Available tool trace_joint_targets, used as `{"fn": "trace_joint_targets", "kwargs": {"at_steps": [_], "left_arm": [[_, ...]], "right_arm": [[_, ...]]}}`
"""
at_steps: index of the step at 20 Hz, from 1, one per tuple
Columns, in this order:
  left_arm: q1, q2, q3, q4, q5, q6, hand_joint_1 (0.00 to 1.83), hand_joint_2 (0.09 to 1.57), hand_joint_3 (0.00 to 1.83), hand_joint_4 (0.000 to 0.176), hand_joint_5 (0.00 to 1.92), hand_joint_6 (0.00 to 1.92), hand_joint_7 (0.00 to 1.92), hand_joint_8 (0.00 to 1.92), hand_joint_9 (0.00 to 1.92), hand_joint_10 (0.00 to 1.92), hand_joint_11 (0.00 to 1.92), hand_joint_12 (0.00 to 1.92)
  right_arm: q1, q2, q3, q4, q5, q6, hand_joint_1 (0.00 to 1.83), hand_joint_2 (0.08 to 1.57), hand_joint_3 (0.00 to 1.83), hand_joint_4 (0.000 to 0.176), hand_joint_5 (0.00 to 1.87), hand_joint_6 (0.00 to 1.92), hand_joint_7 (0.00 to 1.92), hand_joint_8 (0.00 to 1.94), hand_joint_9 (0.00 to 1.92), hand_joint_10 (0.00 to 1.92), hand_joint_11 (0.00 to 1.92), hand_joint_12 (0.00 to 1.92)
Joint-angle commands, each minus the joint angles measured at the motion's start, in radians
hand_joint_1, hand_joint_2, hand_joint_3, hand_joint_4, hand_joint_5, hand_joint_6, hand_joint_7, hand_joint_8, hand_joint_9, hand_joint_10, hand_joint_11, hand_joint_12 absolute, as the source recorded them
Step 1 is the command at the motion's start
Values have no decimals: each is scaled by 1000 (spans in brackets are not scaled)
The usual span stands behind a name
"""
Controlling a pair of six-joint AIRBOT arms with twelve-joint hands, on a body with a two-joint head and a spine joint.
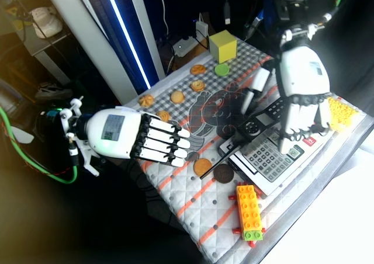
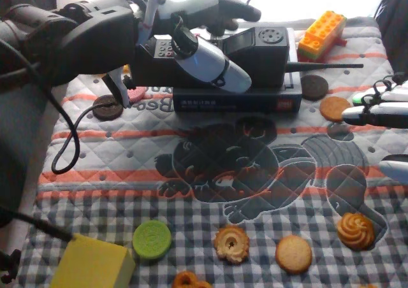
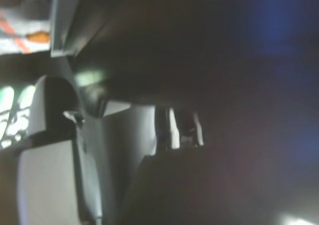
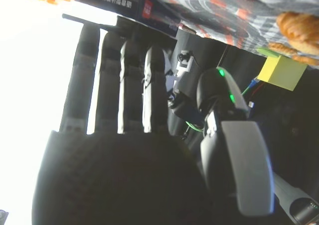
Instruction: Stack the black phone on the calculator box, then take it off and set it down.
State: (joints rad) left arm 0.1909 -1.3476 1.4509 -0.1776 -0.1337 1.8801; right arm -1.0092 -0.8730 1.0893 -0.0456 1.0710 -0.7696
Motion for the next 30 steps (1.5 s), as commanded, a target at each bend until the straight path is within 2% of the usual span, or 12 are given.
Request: {"fn": "trace_joint_targets", "kwargs": {"at_steps": [1,2,4,6,9,13,15,21,22,23,28,30], "left_arm": [[-16,22,-11,-8,-165,-4,721,884,2,173,222,5,330,2,342,10,0,821],[-22,44,-36,-8,-195,-4,690,879,0,175,197,2,332,2,325,2,0,840],[-28,91,-85,-4,-241,-2,664,878,0,176,193,0,365,3,449,35,0,1069],[-28,153,-145,2,-296,-2,657,891,3,176,178,0,346,0,428,18,0,1068],[23,289,-275,13,-423,-3,692,867,0,176,131,4,176,5,193,1,0,700],[192,461,-450,3,-628,-38,702,859,2,175,148,0,140,0,107,5,0,415],[319,511,-510,-28,-759,-100,709,845,0,113,147,1,145,3,101,1,0,321],[562,575,-639,-120,-967,-103,794,833,0,85,132,8,104,8,57,20,45,21],[590,577,-654,-124,-992,-103,789,832,0,109,108,1,104,7,76,24,75,36],[601,576,-663,-127,-1006,-103,799,831,0,104,96,0,119,11,97,28,98,48],[679,564,-697,-163,-1073,-104,741,846,7,84,100,0,98,0,84,0,0,257],[686,560,-700,-167,-1080,-108,731,851,4,75,103,1,90,0,73,5,0,101]], "right_arm": [[15,1,5,22,116,6,388,1310,0,29,476,3,437,1,456,2,493,130],[15,-1,5,22,116,7,333,1305,0,41,479,2,442,2,467,5,498,122],[15,-4,5,22,116,9,287,1298,0,21,491,1,445,0,597,12,683,182],[15,-4,3,23,116,10,281,1298,0,16,491,0,431,2,466,0,510,60],[16,-4,2,25,122,16,306,1301,0,4,482,0,424,0,457,10,524,55],[34,-4,1,28,175,27,409,1274,0,41,494,0,477,0,468,0,498,24],[62,-11,2,28,202,28,384,1260,0,54,482,0,477,0,462,0,486,18],[216,-77,69,26,157,28,474,1203,0,87,433,0,451,0,402,2,376,13],[263,-99,93,20,122,28,510,1155,0,113,403,0,409,0,368,0,376,11],[299,-119,115,11,90,28,529,1120,0,138,365,0,361,0,334,0,359,3],[478,-232,207,-66,-96,28,602,1077,0,127,276,0,335,0,350,10,392,19],[525,-262,237,-75,-140,28,600,1079,0,124,248,0,328,0,319,0,380,16]]}}
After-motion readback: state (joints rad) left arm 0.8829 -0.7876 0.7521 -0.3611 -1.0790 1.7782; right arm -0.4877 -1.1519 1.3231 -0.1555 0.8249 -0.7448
